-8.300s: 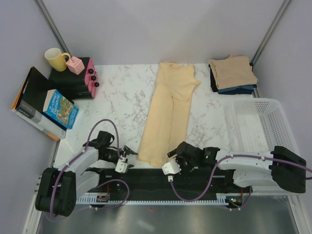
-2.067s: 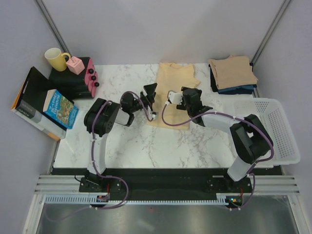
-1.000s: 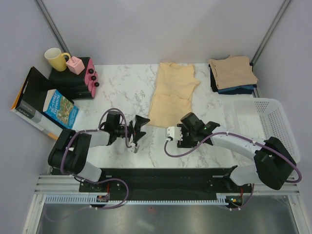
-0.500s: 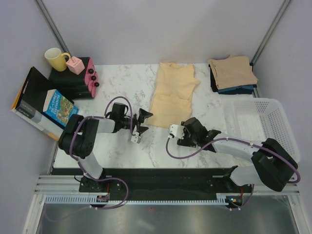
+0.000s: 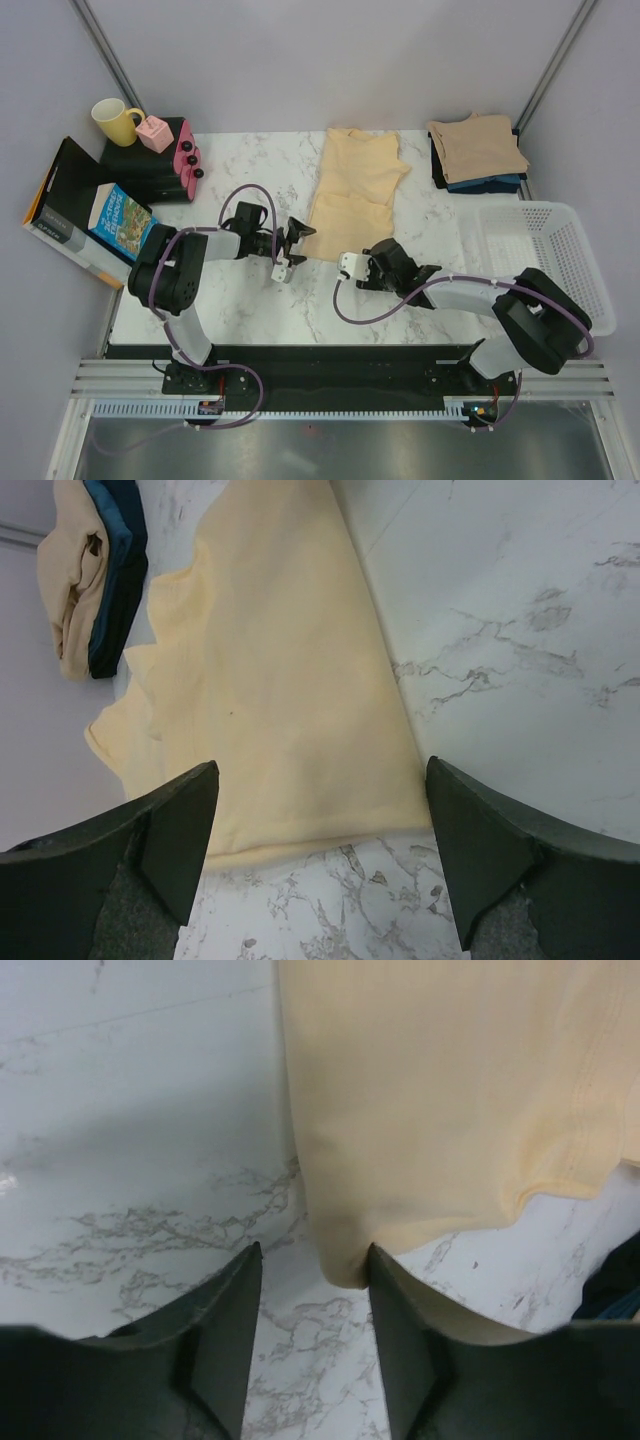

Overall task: Fold and stack the t-shirts
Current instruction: Fold the tshirt

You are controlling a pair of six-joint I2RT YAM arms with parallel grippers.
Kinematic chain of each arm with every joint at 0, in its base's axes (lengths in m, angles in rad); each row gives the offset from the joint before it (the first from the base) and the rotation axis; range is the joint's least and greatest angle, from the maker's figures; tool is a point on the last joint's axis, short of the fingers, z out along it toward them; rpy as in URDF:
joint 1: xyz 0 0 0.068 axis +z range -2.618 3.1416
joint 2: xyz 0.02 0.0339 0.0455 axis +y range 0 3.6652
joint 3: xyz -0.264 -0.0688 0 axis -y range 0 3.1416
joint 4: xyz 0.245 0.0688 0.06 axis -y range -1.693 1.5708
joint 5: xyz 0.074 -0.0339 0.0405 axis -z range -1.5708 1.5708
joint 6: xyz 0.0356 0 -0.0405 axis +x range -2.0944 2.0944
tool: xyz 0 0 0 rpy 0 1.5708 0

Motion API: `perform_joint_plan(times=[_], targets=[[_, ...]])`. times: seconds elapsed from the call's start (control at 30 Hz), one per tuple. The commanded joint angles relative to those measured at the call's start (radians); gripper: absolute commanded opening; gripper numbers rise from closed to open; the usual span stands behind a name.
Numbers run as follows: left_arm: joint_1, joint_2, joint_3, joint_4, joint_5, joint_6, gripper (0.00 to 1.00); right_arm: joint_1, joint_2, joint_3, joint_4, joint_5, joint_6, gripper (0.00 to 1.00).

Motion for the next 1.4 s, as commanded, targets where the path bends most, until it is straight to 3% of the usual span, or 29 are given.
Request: perform_joint_plan(times=[0.0,0.03,0.13,0.23,0.33,0.37,0.4,0.43,0.83,1.1,1.37], targets=[[0.001,0.022,0.029,-0.074,0.029,0.477,0.88,0.001,0.049,0.037,0.033,-0.018,-0.026,0.48],[0.002,0.020,0.029,-0.079,0.029,0.478,0.84,0.001,0.057,0.040,0.033,-0.019,-0.030,0.44],[0.004,0.025,0.029,-0.093,0.024,0.487,0.57,0.003,0.063,0.044,0.035,-0.021,-0.037,0.30],[0.005,0.032,0.026,-0.099,0.021,0.504,0.36,0.001,0.066,0.044,0.033,-0.021,-0.045,0.22],[0.005,0.040,0.023,-0.101,0.023,0.512,0.22,0.003,0.066,0.047,0.035,-0.019,-0.048,0.12],[0.005,0.042,0.020,-0.101,0.024,0.516,0.07,0.001,0.065,0.048,0.035,-0.021,-0.046,0.09],[0.005,0.040,0.016,-0.101,0.024,0.516,0.02,0.001,0.062,0.048,0.033,-0.021,-0.046,0.06],[0.007,0.034,0.012,-0.101,0.024,0.516,0.02,0.001,0.059,0.054,0.027,-0.022,-0.043,0.00],[0.016,-0.190,-0.072,-0.159,-0.013,0.365,0.02,0.001,-0.030,0.160,-0.220,-0.125,-0.005,0.00],[0.014,-0.446,-0.071,-0.576,-0.020,0.409,0.02,0.003,-0.098,0.251,-0.462,-0.225,-0.036,0.00],[0.014,-0.703,-0.111,-0.754,0.026,0.408,0.02,0.057,-0.187,0.366,-0.703,-0.305,-0.036,0.00]])
